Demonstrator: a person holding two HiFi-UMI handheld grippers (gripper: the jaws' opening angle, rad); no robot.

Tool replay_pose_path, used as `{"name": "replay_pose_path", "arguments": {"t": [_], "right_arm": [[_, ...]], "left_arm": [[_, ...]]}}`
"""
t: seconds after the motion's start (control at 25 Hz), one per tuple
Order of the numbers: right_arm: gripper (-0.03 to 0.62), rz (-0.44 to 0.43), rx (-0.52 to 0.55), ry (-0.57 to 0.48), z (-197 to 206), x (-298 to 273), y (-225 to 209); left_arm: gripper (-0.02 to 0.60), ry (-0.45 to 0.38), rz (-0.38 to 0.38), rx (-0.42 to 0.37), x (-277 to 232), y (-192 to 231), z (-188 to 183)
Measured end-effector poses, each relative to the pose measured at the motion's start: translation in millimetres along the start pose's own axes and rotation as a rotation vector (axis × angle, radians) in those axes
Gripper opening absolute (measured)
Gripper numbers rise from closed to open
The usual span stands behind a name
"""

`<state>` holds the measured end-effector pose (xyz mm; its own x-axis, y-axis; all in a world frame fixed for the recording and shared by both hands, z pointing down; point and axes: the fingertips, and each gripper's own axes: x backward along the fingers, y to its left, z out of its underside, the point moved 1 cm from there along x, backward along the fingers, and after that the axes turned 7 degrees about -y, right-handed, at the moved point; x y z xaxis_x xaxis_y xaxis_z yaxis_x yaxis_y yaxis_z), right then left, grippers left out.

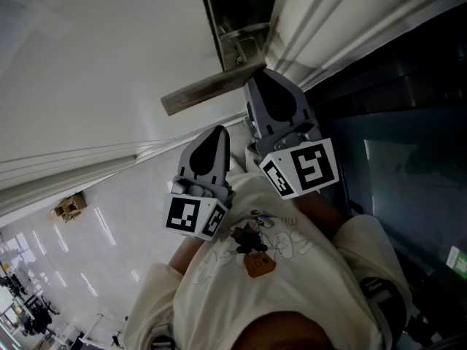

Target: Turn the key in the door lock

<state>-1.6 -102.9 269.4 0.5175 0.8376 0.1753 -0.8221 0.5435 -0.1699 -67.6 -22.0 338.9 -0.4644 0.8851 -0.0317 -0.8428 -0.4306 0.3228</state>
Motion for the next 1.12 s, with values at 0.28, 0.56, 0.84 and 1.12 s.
{"name": "replay_pose_path", "arguments": {"t": [0.28, 0.56, 0.84, 1.12], "right_arm": [[0.025, -0.004, -0.241, -0.035, 1, 1, -6], [0.025, -0.011, -0.467, -0.068, 4, 2, -12], [0.026, -0.027, -0.763, -0.101, 8, 3, -18], [0.028, -0.069, -1.099, -0.141, 14, 2, -23]], "left_arm": [[0.006, 0.003, 0.006, 0.001, -1, -1, 1], [0.006, 0.007, 0.008, 0.005, -1, -1, 2], [0.006, 0.006, 0.008, 0.006, 0, 0, 2], [0.006, 0.007, 0.013, 0.007, 0, -2, 2]]}}
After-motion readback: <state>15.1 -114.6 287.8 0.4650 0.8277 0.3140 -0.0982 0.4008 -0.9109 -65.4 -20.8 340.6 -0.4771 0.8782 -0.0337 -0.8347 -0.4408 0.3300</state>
